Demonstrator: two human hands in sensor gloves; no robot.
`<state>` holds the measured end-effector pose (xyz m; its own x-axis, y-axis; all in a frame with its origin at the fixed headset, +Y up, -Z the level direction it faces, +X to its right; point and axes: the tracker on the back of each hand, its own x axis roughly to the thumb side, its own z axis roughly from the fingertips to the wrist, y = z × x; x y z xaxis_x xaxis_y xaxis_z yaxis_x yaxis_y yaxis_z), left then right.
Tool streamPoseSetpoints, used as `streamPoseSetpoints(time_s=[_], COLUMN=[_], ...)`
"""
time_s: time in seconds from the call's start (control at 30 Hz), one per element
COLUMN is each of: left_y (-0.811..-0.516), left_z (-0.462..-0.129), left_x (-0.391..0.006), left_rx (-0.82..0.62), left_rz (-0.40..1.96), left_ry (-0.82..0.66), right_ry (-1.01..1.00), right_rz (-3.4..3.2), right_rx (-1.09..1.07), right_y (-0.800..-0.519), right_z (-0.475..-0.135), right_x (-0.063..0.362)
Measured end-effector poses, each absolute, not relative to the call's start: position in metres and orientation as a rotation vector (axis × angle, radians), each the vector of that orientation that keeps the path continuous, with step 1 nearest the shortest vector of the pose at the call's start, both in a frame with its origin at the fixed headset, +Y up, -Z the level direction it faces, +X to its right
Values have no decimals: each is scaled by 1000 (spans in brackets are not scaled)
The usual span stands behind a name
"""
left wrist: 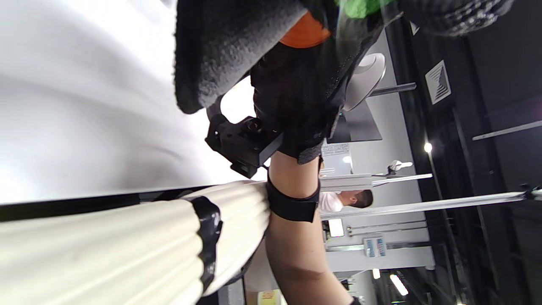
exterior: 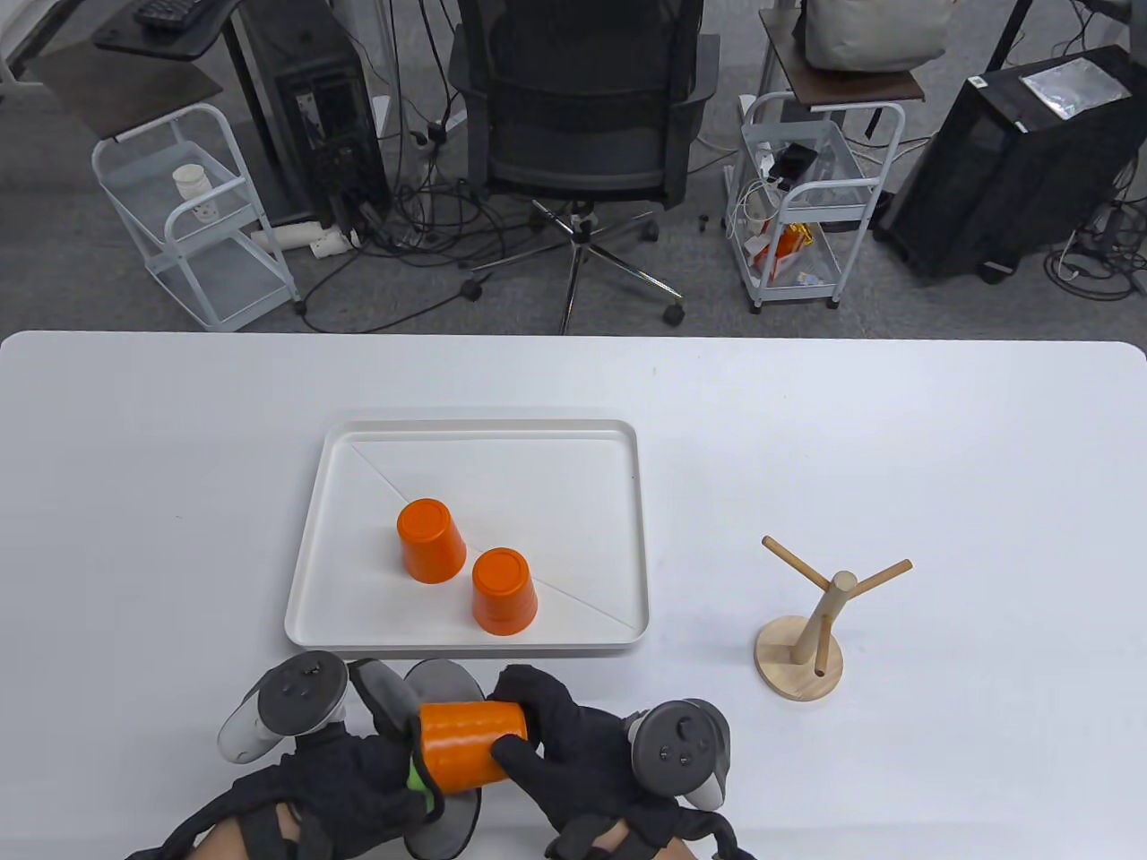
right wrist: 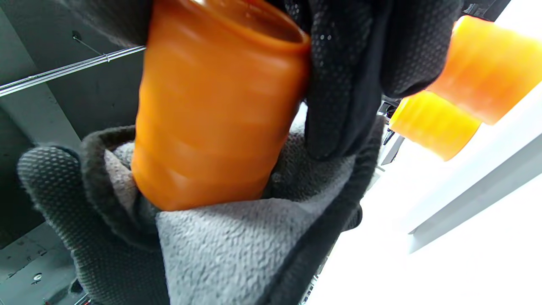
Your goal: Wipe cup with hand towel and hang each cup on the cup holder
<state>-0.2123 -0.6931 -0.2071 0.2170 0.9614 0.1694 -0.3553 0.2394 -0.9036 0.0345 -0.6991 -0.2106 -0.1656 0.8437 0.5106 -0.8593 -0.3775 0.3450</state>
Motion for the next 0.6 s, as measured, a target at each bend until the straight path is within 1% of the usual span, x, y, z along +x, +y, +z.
streamPoseSetpoints(time_s=[0.13,0.37,0.6], left_y=[-688,-680,-671], left_z=[-208,-205,-194], left_x=[-208,-200,-193], left_rx=[-805,-667,-438], left_rz=[985,745,443], left_ry=[-899,-927,-975], right_ry=[-23,-12,42], right_rz=[1799,1794,1775], right_rx=[767,741,716], right_y=[-699,-700,-703], right_z=[-210,-212,-214], right_x=[34,36,35])
